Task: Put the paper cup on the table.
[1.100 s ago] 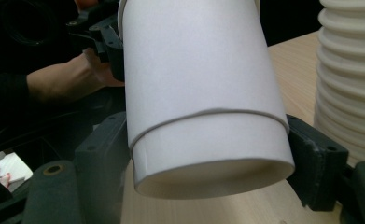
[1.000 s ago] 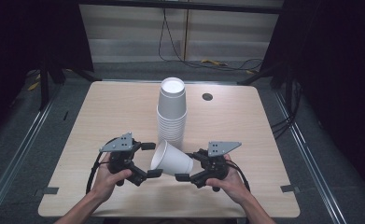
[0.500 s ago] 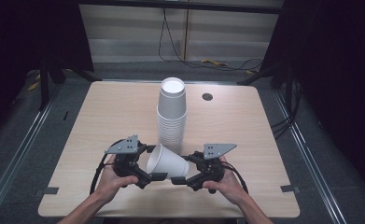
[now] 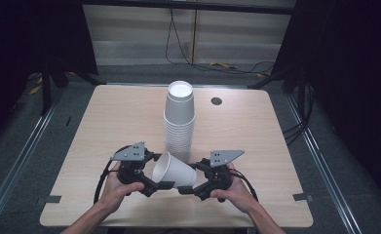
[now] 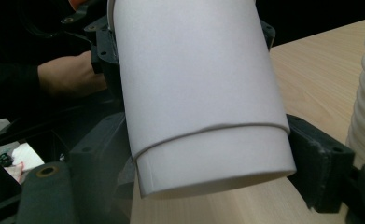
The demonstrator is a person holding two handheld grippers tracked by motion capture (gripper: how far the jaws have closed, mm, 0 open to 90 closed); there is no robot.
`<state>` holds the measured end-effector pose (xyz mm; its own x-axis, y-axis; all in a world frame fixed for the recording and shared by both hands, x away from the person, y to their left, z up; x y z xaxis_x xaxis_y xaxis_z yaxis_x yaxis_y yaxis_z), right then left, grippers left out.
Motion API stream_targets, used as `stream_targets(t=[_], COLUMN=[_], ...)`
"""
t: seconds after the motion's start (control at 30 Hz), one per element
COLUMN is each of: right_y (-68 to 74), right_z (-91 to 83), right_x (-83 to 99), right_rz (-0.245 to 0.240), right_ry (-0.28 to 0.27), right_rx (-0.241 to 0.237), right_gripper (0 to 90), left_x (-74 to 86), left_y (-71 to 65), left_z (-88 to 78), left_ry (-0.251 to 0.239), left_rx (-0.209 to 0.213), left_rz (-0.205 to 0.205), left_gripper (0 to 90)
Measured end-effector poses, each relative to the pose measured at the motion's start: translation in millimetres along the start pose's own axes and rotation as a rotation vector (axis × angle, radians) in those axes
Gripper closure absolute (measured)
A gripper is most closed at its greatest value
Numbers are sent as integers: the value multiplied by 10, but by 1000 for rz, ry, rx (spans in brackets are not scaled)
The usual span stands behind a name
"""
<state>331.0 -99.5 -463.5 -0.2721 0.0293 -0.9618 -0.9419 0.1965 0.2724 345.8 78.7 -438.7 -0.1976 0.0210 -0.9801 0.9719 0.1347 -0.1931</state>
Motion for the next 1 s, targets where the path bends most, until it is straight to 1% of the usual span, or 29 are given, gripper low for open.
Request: stream_targets(t=[0.03, 0.13, 0.17, 0.2, 0.27, 0.3, 0.37, 0.43, 0.53, 0.57, 0.6, 0.67, 0.7, 0.73, 0.8, 0.83, 0.9, 0.93, 1.0], right_y=[1, -9, -12, -14, -17, -18, -25, -41, -78, -87, -84, -87, -89, -86, -77, -74, -88, -97, -112], right_z=[-4, -11, -13, -15, -19, -21, -28, -37, -46, -49, -58, -76, -88, -101, -137, -158, -202, -230, -266], right_x=[7, 17, 22, 27, 29, 27, 23, 24, 18, 17, 18, 16, 16, 13, 3, 2, -2, -5, -13], right_rz=[-1, -6, -3, 2, 3, 0, -1, 3, 10, 6, 13, 14, 17, 26, 40, 38, 33, 37, 38], right_ry=[14, 31, 40, 44, 48, 49, 51, 60, 64, 65, 70, 74, 84, 92, 95, 100, 102, 95, 87], right_rx=[7, 20, 23, 27, 31, 39, 49, 55, 75, 75, 74, 80, 83, 81, 87, 92, 118, 129, 148], right_gripper=[178, 161, 149, 143, 140, 138, 139, 139, 139, 138, 138, 137, 139, 140, 140, 140, 140, 140, 140], left_x=[-1, 2, 6, 12, 18, 20, 13, -13, -53, -60, -62, -57, -46, -30, 11, 27, 48, 50, 41], left_y=[-2, -1, -3, -1, 3, 9, 20, 45, 63, 65, 72, 89, 92, 96, 106, 110, 128, 132, 152], left_z=[-3, -9, -10, -12, -9, -14, -14, -15, -17, -21, -30, -48, -55, -63, -82, -93, -120, -127, -149], left_ry=[-1, 7, 11, 22, 23, 28, 23, 24, 34, 34, 39, 40, 34, 34, 54, 54, 64, 62, 69], left_rx=[13, 17, 15, 3, 9, 5, -7, -22, -34, -39, -43, -56, -54, -57, -74, -77, -90, -94, -104], left_rz=[-4, -1, -2, 1, -1, 1, -3, 5, 21, 20, 22, 21, 15, 18, 23, 19, 17, 13, 19], left_gripper=[84, 85, 85, 86, 85, 86, 85, 86, 86, 85, 86, 86, 86, 86, 85, 85, 85, 85, 86])
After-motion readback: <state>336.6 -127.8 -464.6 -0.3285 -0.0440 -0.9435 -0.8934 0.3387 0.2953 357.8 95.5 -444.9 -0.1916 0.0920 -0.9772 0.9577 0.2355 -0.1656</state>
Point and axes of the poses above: each handheld gripper's, and its own axes: z roughly forward along the jaws, x roughly out of its underside, y roughly to its left, the point moved 5 cm from there along z, roughly forward along the jaws, and after that the axes turned 14 degrees about -y, right-handed, at the moved point
